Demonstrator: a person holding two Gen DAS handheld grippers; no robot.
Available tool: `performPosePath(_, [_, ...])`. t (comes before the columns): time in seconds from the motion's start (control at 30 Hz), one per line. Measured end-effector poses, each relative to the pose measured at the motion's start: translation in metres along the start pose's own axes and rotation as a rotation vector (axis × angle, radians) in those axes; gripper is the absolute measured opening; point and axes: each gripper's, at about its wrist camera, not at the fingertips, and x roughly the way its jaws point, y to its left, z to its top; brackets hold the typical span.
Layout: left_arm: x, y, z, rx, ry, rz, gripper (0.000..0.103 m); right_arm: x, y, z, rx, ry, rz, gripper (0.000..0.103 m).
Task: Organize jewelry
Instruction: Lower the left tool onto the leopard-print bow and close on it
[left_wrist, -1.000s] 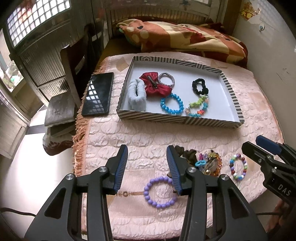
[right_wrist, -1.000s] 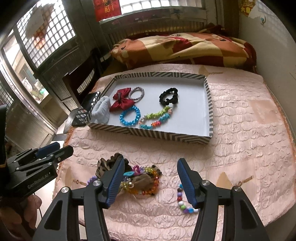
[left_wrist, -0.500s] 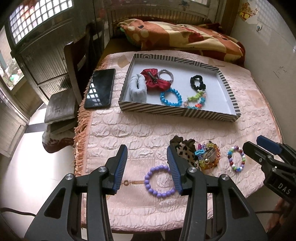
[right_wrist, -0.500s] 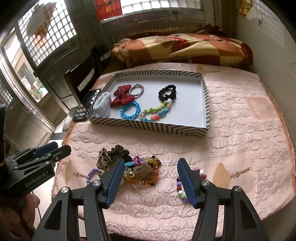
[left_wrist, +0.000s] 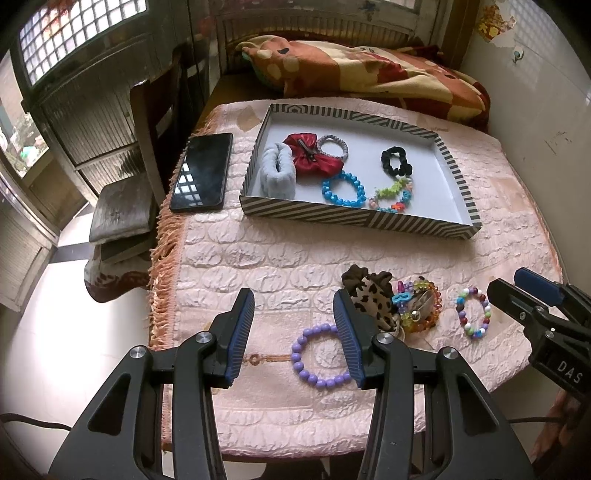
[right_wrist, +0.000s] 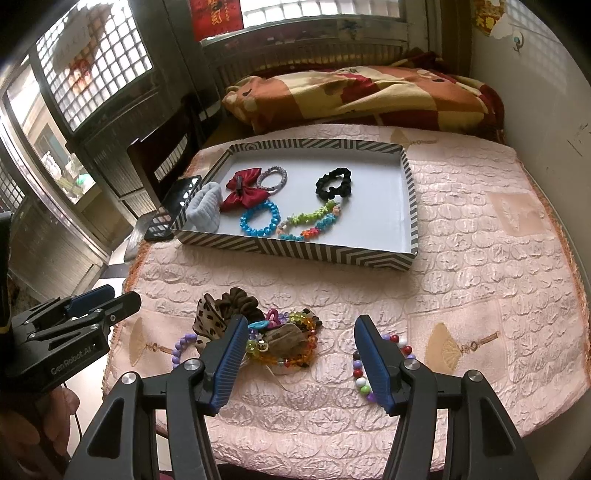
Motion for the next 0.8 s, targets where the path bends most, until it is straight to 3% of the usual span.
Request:
performPosePath(0.47, [0.009,-0.001,0.001,0.003,0.025,-0.009,0.044,0.008,-0.017,0.001,0.023,0.025,-0.013,0.058])
performPosePath(0.8, [0.026,0.029,0.011,-0.115,0.108,-0.107,0.05,0.027,-0.054,-0.019,0.073,0.097,-0.065,0.061])
